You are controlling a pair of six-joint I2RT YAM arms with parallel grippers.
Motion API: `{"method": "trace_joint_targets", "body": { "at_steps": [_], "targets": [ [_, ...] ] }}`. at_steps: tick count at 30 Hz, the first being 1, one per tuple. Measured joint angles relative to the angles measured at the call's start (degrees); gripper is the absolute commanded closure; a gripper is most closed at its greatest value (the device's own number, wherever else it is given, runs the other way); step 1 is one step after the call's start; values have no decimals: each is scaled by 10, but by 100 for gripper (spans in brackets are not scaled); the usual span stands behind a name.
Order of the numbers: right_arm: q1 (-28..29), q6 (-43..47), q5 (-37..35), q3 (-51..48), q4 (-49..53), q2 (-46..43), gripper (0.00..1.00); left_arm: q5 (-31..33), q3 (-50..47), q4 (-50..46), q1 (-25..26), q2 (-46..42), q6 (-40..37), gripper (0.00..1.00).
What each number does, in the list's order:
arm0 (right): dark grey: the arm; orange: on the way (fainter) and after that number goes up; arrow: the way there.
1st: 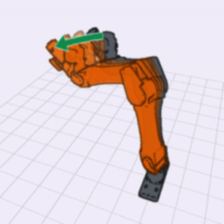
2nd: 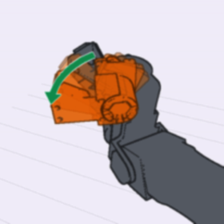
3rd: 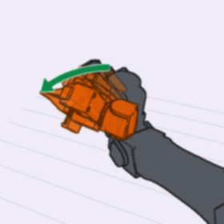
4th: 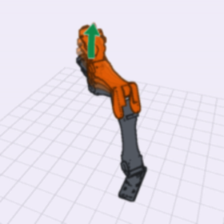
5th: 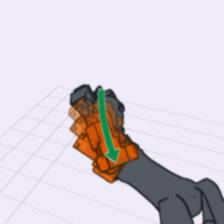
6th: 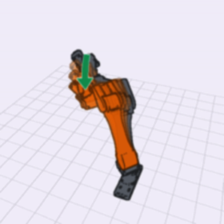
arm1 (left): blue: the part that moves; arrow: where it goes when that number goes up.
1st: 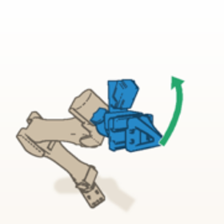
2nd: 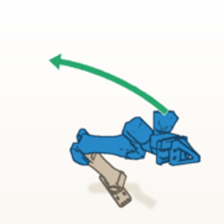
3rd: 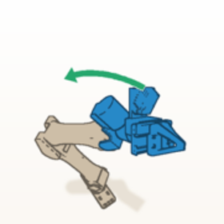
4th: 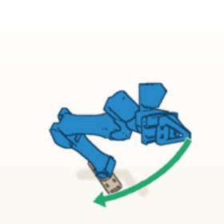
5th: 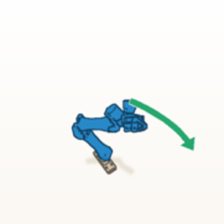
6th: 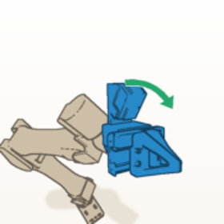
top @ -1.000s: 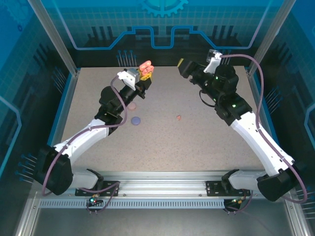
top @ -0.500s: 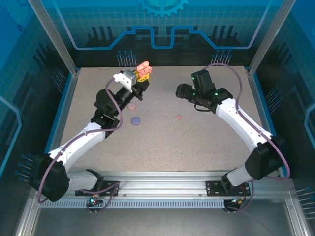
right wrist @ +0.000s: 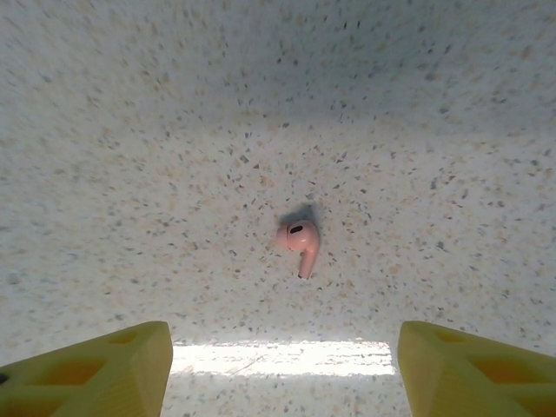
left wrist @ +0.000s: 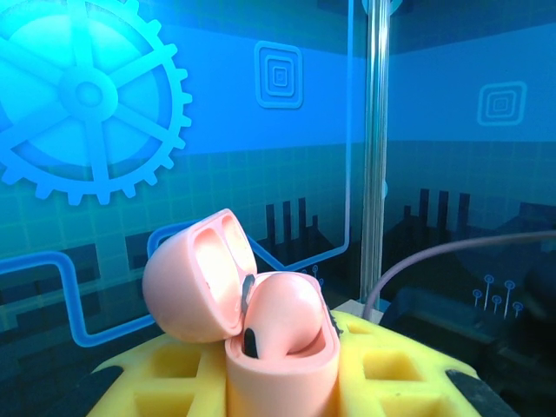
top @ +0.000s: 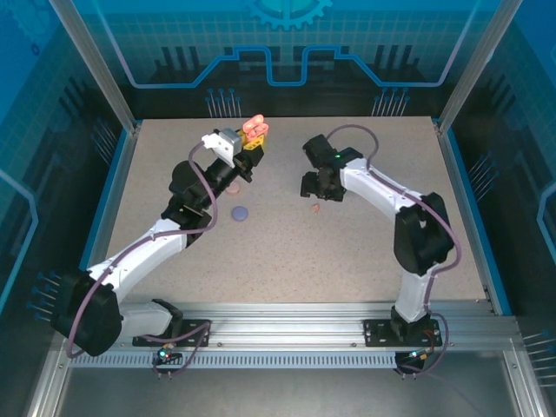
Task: Insert wireless bluetooth earbuds into charging case
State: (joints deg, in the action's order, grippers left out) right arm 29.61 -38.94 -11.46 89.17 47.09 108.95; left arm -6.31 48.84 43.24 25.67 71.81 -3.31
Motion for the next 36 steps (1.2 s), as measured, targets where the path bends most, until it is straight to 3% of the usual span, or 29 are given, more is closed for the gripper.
{"method": "trace_joint_targets", "body": {
  "at_steps": [12, 36],
  "targets": [
    [1, 107, 14, 93, 43, 134, 44, 0, -14, 9, 0, 0, 11, 100],
    [-10, 109, 1, 99, 56, 175, 55, 0, -14, 17, 0, 0, 15, 100]
  ]
}}
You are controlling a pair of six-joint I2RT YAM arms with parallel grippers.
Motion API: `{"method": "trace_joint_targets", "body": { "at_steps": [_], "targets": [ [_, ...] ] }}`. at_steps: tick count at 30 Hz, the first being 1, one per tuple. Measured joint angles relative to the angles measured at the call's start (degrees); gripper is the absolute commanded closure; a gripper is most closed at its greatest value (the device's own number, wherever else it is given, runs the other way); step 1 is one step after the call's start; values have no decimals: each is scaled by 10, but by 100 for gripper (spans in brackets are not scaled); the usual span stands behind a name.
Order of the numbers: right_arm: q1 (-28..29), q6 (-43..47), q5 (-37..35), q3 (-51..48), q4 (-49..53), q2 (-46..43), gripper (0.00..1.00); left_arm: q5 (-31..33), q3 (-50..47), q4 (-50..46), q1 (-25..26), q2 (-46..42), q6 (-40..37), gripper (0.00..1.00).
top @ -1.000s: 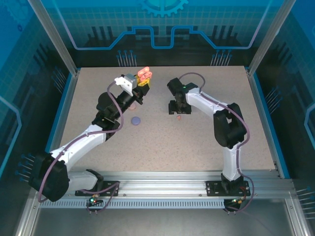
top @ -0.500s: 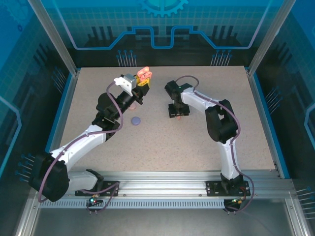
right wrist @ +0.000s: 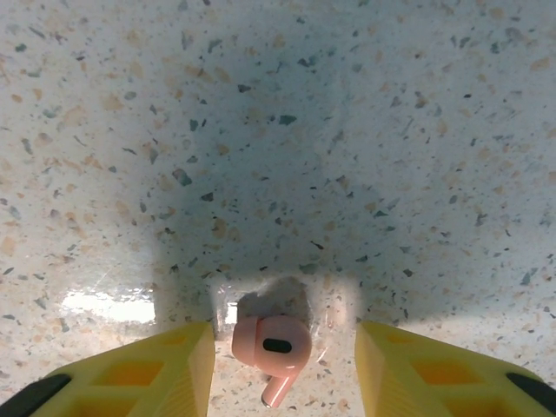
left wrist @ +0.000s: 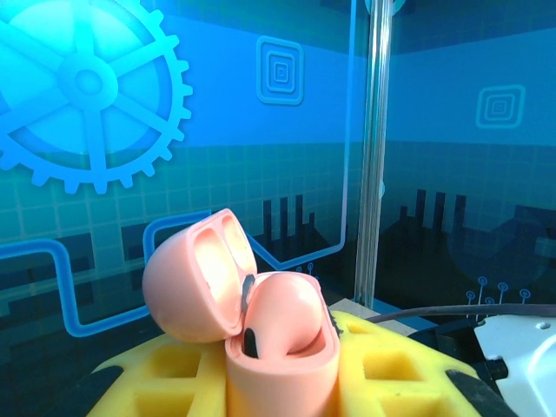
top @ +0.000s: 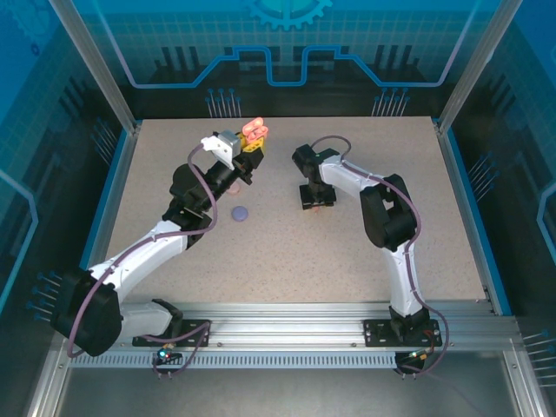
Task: Insert wireless bluetooth earbuds into charging case
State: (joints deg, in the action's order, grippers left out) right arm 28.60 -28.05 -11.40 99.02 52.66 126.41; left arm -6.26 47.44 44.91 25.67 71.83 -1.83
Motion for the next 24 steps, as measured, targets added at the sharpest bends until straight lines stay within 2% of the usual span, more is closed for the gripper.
{"method": "trace_joint_targets", "body": {
  "at_steps": [4, 24],
  "targets": [
    [-2, -2, 0, 0, -2, 0, 58, 0, 0, 5, 0, 1, 0, 100],
    [-5, -9, 2, 0, -8, 6, 60, 0, 0, 4, 0, 6, 0, 100]
  ]
}}
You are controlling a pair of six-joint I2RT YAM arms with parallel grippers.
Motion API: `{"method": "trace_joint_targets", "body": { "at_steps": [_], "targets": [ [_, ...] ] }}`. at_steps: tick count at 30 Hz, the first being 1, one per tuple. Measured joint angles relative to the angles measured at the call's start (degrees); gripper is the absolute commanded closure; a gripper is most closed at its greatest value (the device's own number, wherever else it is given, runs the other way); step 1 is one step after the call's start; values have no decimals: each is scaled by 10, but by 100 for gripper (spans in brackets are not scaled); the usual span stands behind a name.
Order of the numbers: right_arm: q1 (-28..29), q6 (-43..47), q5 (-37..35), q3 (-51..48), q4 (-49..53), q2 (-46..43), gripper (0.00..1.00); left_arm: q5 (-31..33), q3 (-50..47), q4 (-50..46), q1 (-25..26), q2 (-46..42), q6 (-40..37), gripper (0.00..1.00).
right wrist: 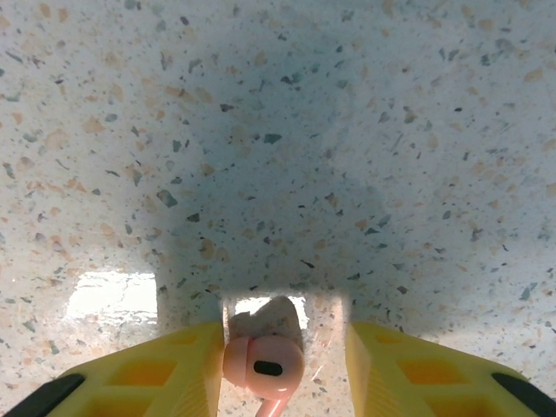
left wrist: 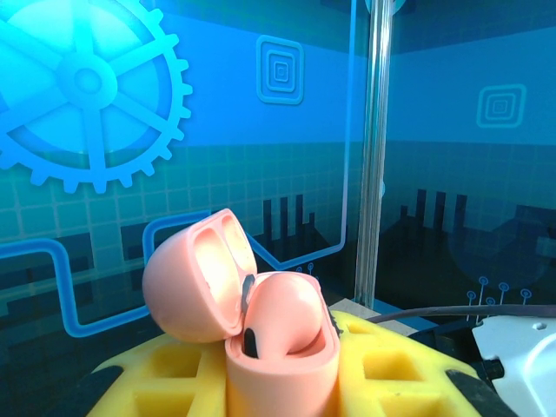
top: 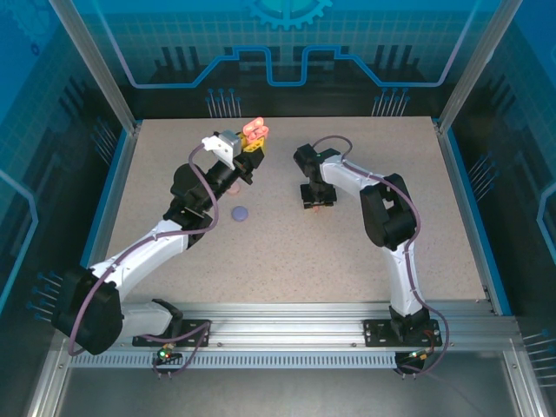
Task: Insert wireless bluetooth earbuds into charging case
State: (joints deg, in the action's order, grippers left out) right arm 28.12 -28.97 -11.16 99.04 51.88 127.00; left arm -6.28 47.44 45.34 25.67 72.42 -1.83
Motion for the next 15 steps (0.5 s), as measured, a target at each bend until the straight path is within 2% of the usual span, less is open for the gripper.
{"method": "trace_joint_targets", "body": {
  "at_steps": [15],
  "targets": [
    [8, -17, -7, 23, 21, 15, 65, 0, 0, 0, 0, 0, 0, 100]
  ]
}}
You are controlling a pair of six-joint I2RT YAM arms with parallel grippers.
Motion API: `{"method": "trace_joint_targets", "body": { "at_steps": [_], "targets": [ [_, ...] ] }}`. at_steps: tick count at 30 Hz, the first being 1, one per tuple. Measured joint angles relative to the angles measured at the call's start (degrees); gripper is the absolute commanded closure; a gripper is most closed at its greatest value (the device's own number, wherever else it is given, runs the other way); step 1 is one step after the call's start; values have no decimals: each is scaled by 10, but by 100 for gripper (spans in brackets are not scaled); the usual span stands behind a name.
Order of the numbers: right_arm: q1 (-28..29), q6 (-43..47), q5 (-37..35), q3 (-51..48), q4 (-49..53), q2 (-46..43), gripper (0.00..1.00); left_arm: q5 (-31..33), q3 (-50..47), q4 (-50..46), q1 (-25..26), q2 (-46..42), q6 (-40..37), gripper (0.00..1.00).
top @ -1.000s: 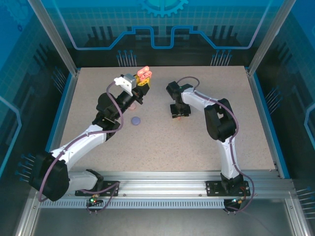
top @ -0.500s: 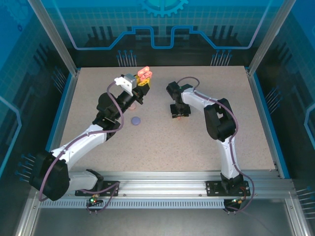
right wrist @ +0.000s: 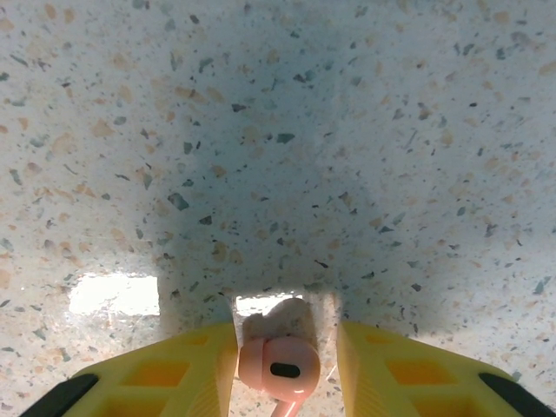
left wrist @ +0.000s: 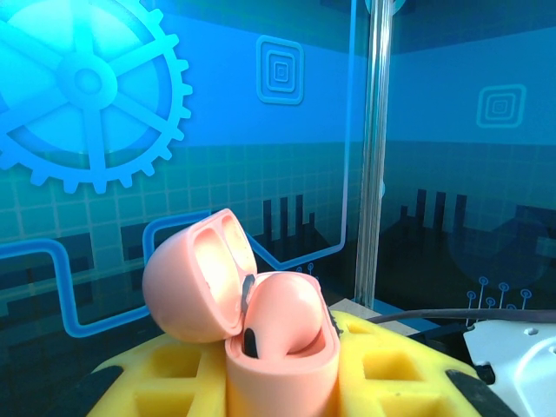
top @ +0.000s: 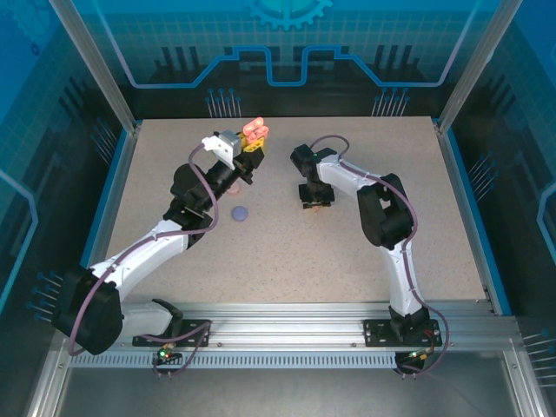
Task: Insert wireless bluetooth earbuds into charging case
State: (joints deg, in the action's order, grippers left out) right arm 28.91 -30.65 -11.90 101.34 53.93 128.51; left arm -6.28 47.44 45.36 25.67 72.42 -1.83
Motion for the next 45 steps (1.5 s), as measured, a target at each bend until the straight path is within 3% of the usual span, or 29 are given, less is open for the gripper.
{"method": "trace_joint_targets", "body": {
  "at_steps": [13, 21, 35, 45],
  "targets": [
    [1, -4, 3, -9, -10, -6, 80, 0, 0, 0, 0, 0, 0, 100],
    [1, -6, 2, -62, -35, -52, 81, 0, 0, 0, 0, 0, 0, 100],
    [8, 25, -10, -93, -158, -335, 81, -37, 8, -3, 0, 0, 5, 100],
    [15, 91, 13, -45, -290, -452, 80, -78, 43, -2, 10, 12, 19, 100]
  ]
}}
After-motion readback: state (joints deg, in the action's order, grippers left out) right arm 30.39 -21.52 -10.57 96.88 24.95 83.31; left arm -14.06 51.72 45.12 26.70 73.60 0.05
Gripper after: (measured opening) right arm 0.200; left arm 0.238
